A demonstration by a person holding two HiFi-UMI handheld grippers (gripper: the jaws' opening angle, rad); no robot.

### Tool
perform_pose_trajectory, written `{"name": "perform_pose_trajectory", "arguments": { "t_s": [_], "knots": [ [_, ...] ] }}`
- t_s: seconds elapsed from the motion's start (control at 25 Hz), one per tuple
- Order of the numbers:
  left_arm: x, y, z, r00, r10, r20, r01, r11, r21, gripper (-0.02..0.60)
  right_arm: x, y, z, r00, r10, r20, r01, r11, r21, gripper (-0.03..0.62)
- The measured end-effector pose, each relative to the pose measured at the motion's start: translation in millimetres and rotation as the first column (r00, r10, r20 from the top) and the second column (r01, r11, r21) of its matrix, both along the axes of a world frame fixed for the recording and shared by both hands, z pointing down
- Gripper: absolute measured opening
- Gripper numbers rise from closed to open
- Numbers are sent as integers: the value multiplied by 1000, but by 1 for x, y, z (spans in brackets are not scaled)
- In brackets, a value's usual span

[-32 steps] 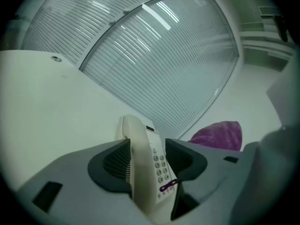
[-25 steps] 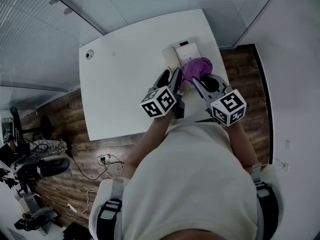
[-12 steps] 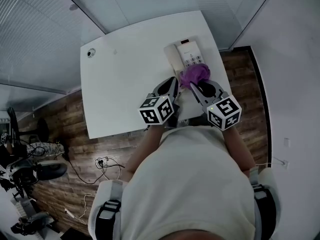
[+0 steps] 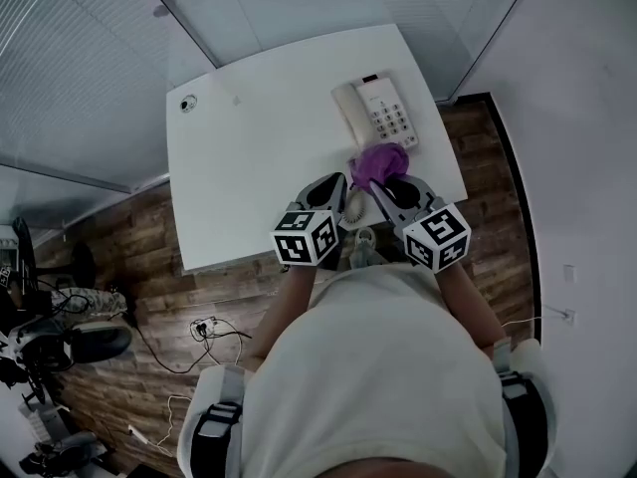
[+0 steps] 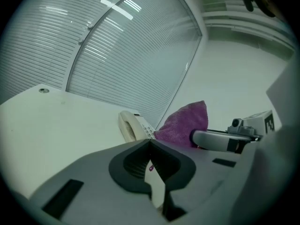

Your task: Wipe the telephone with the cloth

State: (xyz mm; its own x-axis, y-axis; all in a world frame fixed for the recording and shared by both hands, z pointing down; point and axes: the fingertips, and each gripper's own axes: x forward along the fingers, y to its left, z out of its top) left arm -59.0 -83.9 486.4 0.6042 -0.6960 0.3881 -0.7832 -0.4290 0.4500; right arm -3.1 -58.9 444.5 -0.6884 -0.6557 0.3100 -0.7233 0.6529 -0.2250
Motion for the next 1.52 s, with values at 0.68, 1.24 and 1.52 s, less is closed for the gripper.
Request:
{"name": "perform_pose_trajectory", "arguments": {
  "t_s": [0.68, 1.24, 1.52],
  "knots": [
    [-46, 122, 19, 999, -22, 50, 24, 999, -44, 21, -34, 120, 13, 1000, -22, 3, 22, 1000, -16, 46],
    [-54, 201, 19, 998, -56, 26, 57, 997, -55, 21, -51, 195, 17, 995, -98, -2, 97, 995, -12, 46],
    [-57, 213, 14, 998, -66, 25, 67, 997, -42, 21, -59, 205, 15, 992, -129, 14, 129, 992, -11, 46]
  ]
}}
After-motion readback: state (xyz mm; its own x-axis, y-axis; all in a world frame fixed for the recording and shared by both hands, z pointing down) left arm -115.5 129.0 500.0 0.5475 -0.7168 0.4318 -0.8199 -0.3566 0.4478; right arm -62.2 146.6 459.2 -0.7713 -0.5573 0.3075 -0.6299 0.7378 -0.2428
